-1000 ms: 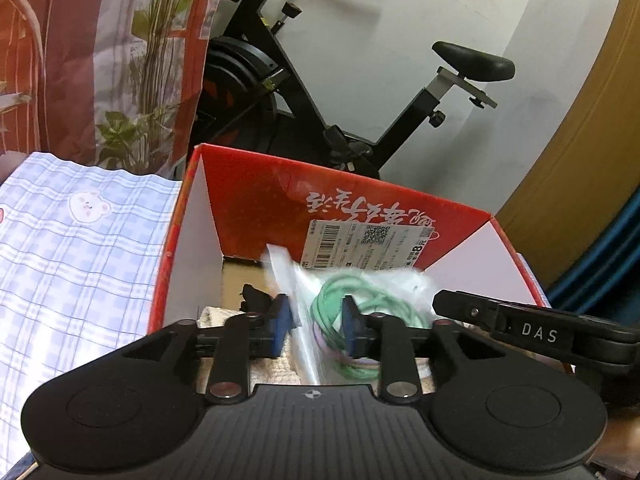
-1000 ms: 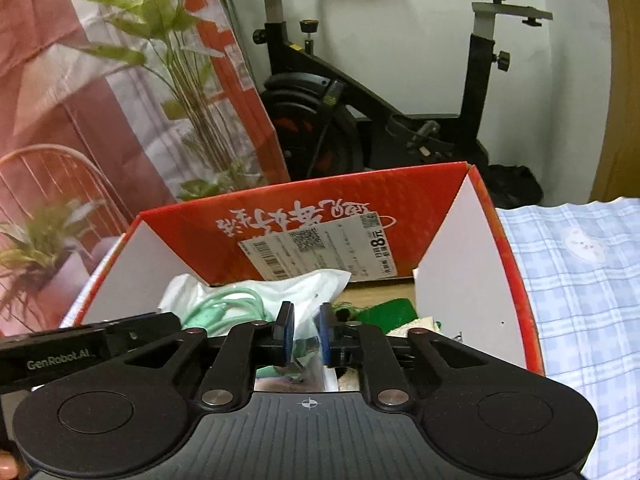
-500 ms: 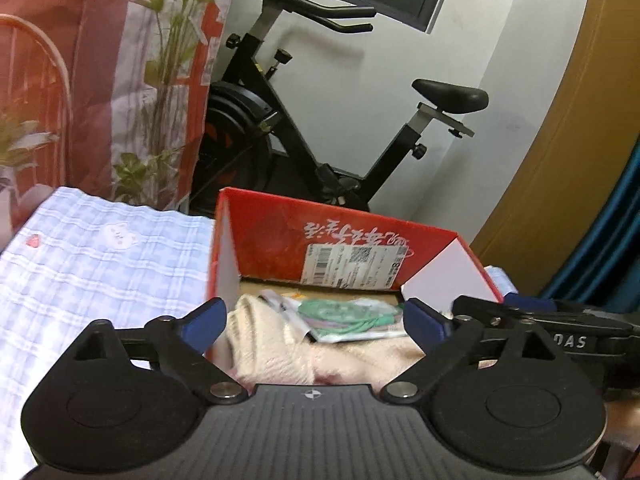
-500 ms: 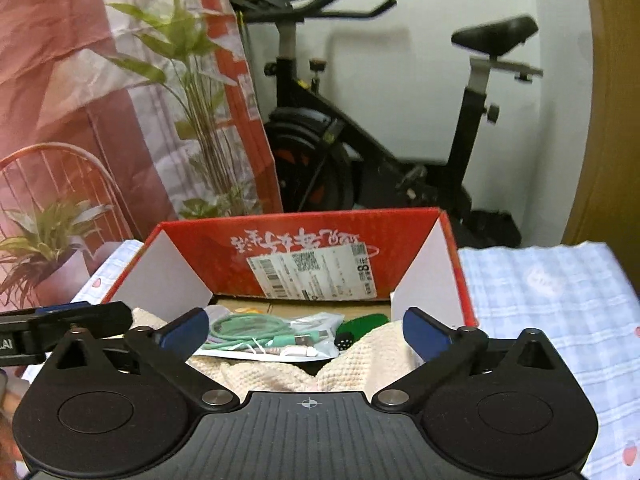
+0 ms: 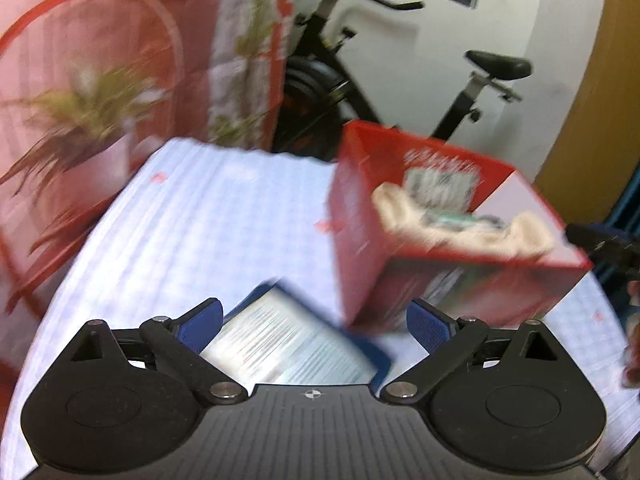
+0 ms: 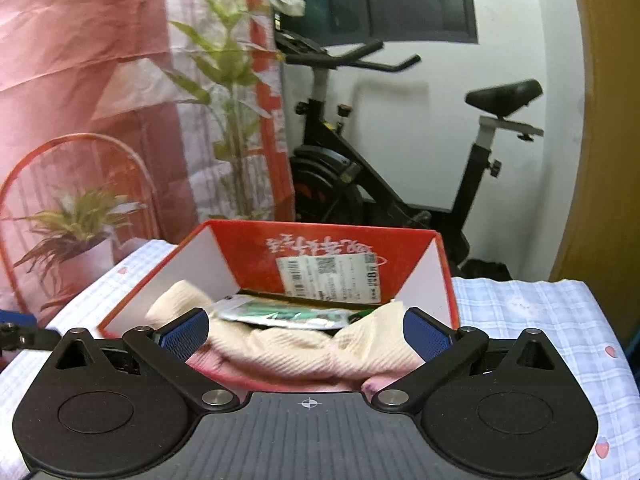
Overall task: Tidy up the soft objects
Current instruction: 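Move both open grippers down to the blue-and-white packet, then close the left gripper on the blue packet while the right gripper grasps it too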
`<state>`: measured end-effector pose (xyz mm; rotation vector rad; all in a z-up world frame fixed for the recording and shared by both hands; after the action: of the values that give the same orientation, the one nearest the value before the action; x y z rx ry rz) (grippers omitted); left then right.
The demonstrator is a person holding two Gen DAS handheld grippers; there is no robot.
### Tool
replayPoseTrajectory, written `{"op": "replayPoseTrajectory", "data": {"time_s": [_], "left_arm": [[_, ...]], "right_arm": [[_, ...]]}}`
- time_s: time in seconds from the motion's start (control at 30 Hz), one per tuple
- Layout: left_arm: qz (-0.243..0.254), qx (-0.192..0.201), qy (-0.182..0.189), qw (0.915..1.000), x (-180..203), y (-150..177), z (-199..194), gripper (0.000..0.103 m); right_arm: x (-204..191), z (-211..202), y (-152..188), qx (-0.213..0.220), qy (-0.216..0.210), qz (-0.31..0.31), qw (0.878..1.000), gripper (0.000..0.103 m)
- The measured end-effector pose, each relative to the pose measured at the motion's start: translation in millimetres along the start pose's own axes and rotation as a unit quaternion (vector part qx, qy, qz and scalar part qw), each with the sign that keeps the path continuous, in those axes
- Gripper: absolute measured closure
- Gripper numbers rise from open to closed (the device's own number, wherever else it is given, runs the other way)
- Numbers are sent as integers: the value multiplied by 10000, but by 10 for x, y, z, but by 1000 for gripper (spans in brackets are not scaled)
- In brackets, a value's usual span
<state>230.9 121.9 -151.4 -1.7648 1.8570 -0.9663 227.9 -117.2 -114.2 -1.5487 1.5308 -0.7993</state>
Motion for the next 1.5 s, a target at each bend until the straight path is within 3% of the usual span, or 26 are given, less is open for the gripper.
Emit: {"op": "replayPoseTrajectory", "data": {"time_s": [0.23, 0.43, 0.6, 0.73, 0.93, 1.13, 1.4, 1.5], "left_arm": [[-537, -193, -214, 9981, -591, 320, -3, 4], [-700, -12, -311, 9971, -927, 307, 160, 7], [-975, -153, 98, 9951, -1095, 273, 457, 19], [-843, -435, 411, 9946, -934, 372, 619, 42], [-687, -651, 620, 9936, -588, 591, 587, 42], [-763, -822, 891, 9897, -282, 813, 543, 42], [-612, -1235, 1863, 9728, 294, 1038, 525, 41], [-314, -1058, 1704, 9792, 320, 963, 457, 39]], "right_arm": [[-231, -120, 314, 26, -336, 109, 9994, 0], [-542, 29, 651, -418, -658, 125, 9969, 1], [-825, 229, 976, -843, -809, 74, 9931, 2], [-1010, 331, 1128, -1049, -972, -21, 9897, 3], [-1126, 356, 1254, -1363, -1224, 104, 9830, 5], [-1022, 306, 1371, -1573, -1164, 185, 9805, 5], [-799, 199, 1570, -1801, -1140, 505, 9757, 14], [-707, 145, 1605, -1745, -969, 542, 9784, 15]]}}
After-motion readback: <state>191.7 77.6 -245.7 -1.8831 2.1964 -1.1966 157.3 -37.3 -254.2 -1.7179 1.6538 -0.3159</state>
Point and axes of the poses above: each gripper's, at about its wrist camera, not at the fingertips, and z roughly the way its jaws point, x to its right, y to its underside, the point moved 6 cm from there along z, roughly the way its jaws point, and after that the axes turned 2 degrees about y, right-handed, at the moved point
